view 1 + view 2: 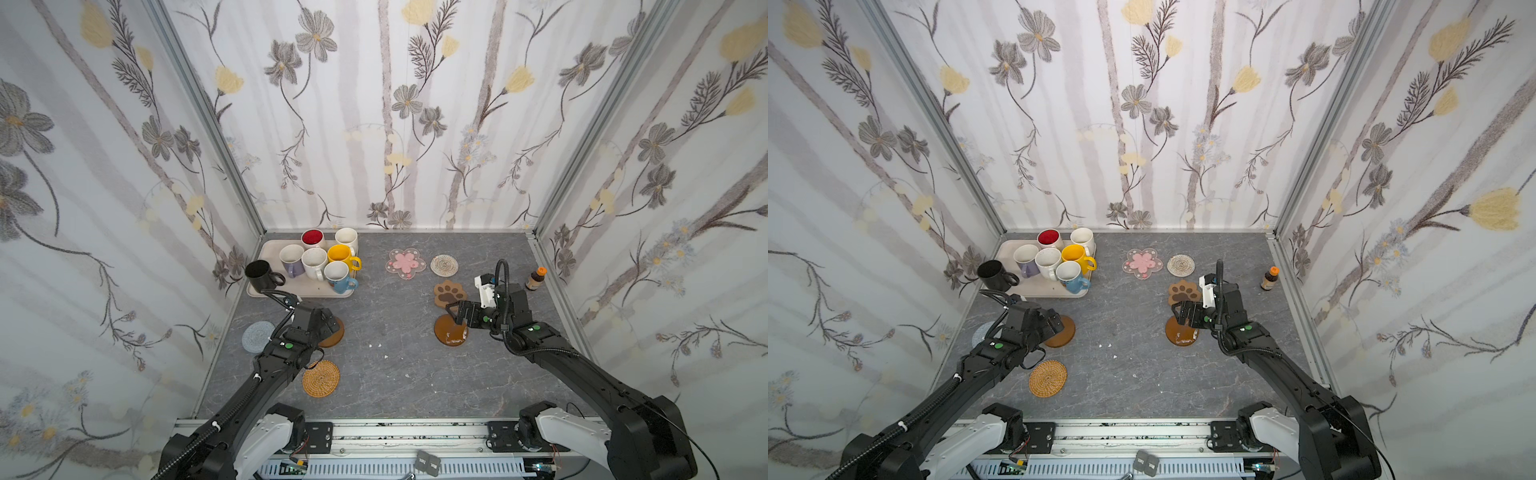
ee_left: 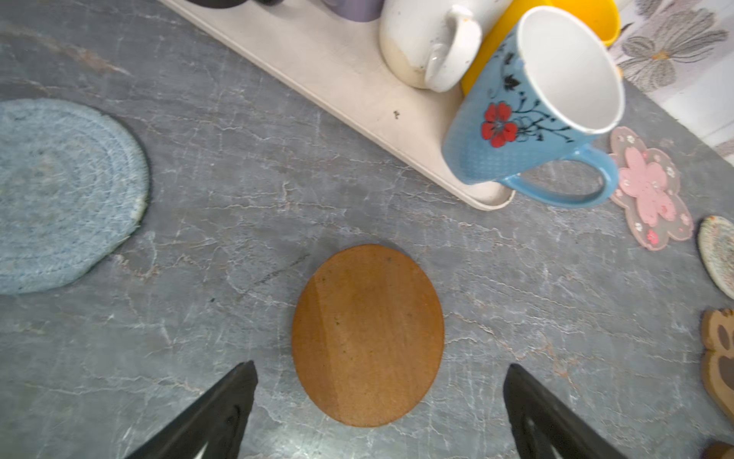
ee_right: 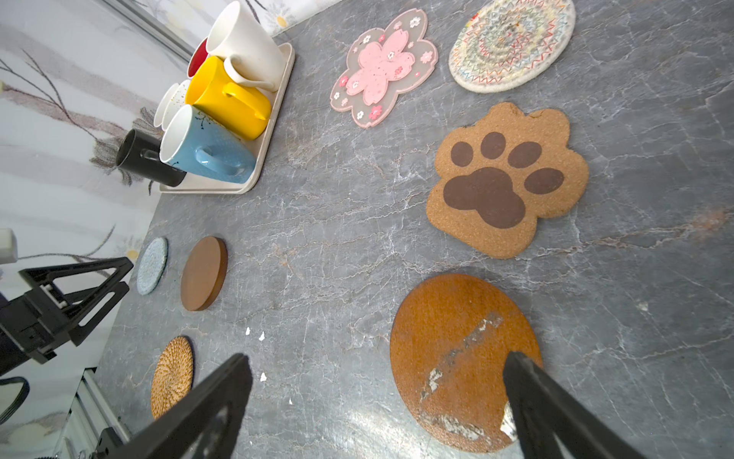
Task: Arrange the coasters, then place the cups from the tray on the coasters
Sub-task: 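Lower the left gripper onto the smooth oval wooden coaster and close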
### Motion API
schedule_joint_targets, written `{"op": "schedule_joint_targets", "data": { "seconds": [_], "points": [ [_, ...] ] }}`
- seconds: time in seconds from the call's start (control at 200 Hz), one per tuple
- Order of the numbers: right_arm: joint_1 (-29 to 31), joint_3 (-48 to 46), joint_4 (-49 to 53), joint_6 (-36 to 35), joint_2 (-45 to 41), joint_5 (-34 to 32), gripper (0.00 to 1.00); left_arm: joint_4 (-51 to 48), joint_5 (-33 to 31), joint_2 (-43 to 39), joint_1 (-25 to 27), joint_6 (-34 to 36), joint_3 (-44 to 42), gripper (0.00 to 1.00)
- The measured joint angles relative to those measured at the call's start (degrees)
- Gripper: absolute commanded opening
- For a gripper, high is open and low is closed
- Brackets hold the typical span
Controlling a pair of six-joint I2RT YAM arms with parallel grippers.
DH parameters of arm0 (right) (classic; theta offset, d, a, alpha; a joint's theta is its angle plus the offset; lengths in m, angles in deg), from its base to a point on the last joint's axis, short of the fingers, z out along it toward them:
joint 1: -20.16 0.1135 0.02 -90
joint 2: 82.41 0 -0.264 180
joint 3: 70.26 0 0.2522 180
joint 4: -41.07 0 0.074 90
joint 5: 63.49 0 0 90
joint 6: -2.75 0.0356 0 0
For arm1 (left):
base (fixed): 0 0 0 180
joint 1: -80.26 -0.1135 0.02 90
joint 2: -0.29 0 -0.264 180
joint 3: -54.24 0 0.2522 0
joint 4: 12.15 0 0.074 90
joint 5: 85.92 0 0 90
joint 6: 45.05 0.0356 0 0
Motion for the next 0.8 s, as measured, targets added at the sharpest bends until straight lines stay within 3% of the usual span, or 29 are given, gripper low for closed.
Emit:
{"op": "schedule_joint_targets", "data": {
  "seconds": [0.265, 0.799],
  "points": [
    [0.17, -2.51, -3.74, -0.09, -1.31, 4.2, 1.0, 0.5, -0.09, 0.59, -1.57, -1.49, -3.63, 0.93],
    [0.44, -3.37, -7.04, 0.37, -0.24, 6.78, 1.0, 4.13, 1.05, 6.8, -1.68, -1.66, -4.66, 0.92]
  ]
}}
